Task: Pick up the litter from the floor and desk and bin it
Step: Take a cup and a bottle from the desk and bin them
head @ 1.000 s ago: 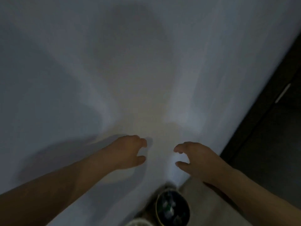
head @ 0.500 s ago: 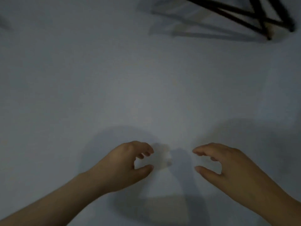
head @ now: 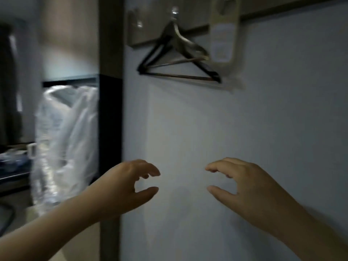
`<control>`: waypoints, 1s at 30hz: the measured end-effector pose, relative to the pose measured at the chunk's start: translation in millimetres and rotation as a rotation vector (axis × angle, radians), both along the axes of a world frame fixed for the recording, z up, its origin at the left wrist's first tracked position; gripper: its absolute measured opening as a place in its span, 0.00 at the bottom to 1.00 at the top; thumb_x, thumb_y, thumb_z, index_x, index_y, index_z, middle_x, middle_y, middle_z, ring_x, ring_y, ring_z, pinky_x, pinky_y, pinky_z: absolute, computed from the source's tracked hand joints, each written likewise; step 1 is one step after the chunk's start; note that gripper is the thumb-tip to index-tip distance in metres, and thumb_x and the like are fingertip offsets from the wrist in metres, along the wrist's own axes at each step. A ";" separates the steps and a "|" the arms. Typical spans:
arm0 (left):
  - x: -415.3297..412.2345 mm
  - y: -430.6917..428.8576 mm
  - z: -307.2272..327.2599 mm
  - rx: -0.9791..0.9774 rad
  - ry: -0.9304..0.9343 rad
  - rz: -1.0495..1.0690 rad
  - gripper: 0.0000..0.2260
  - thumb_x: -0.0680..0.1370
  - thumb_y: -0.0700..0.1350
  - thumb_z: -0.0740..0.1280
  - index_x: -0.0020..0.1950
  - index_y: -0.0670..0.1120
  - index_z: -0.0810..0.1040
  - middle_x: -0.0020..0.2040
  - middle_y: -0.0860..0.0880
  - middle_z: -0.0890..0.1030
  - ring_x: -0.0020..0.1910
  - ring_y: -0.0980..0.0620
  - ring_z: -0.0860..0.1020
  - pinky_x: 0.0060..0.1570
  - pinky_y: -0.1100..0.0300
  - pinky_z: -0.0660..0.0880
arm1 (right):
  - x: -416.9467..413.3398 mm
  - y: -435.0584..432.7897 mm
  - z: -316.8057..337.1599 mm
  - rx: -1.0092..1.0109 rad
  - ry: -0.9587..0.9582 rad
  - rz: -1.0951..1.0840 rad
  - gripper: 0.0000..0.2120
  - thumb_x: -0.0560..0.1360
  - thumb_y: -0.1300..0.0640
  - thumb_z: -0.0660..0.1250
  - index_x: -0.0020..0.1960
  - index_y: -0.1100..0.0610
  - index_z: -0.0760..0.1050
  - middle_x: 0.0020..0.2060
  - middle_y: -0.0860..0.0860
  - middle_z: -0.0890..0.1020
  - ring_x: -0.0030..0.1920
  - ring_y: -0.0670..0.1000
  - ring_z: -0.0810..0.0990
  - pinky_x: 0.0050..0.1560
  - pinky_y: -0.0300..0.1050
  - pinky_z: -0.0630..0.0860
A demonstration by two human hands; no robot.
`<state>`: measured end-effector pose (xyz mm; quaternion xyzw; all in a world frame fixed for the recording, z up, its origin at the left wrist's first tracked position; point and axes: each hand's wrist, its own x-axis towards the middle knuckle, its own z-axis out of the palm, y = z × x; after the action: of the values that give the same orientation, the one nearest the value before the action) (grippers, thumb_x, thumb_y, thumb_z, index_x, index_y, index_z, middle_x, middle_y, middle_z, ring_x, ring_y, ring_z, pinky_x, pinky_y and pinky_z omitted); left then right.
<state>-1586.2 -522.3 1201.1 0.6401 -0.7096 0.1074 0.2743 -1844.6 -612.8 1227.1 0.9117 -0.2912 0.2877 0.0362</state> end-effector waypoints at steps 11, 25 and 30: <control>204.5 211.0 9.6 0.023 0.057 0.420 0.15 0.72 0.57 0.68 0.58 0.62 0.74 0.53 0.66 0.75 0.51 0.70 0.75 0.49 0.72 0.75 | 285.8 118.9 10.3 -0.004 -0.043 0.477 0.18 0.74 0.45 0.68 0.63 0.42 0.74 0.56 0.36 0.76 0.52 0.34 0.72 0.53 0.26 0.69; 381.0 340.7 -22.0 -0.011 0.141 0.717 0.17 0.71 0.63 0.64 0.59 0.62 0.74 0.54 0.65 0.76 0.53 0.68 0.75 0.54 0.64 0.77 | 525.1 201.7 -10.9 0.012 0.045 0.706 0.18 0.72 0.46 0.70 0.61 0.45 0.76 0.57 0.40 0.80 0.58 0.39 0.76 0.59 0.36 0.71; 437.6 318.3 -30.7 -0.028 0.119 0.752 0.22 0.68 0.68 0.59 0.58 0.61 0.75 0.52 0.65 0.76 0.52 0.69 0.74 0.52 0.64 0.77 | 583.6 170.1 -21.4 -0.005 0.068 0.739 0.18 0.73 0.45 0.68 0.63 0.43 0.75 0.58 0.37 0.77 0.55 0.36 0.73 0.57 0.31 0.68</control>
<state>-1148.6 -204.0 1170.4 0.8572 -0.4063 0.1727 0.2651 -1260.9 -442.7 1205.8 0.9642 0.0597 0.2516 -0.0583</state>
